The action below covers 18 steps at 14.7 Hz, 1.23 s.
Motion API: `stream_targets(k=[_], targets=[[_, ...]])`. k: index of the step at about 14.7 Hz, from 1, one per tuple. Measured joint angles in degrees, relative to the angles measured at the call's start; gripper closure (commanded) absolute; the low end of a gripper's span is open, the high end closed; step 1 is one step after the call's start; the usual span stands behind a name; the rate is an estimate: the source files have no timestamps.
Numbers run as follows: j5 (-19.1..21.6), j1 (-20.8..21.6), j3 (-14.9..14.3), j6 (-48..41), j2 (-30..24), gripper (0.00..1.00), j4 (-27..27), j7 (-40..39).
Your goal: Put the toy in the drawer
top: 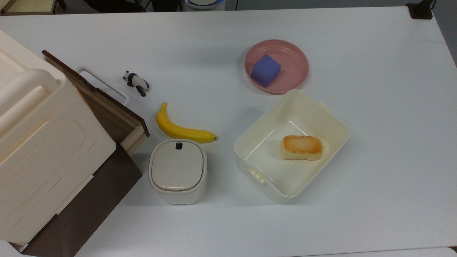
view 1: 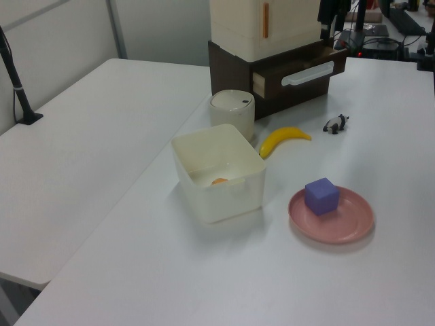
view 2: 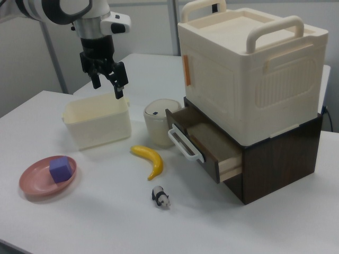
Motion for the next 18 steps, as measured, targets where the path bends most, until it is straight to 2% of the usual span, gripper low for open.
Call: stream_targets(k=[7,18], targets=[[0.0,0.0,0.0,0.8,0.0,0.00,0.0,-0.4],[0.0,-0.1,0.0,0.0,0.0,0.00,-0.1,-8.5]])
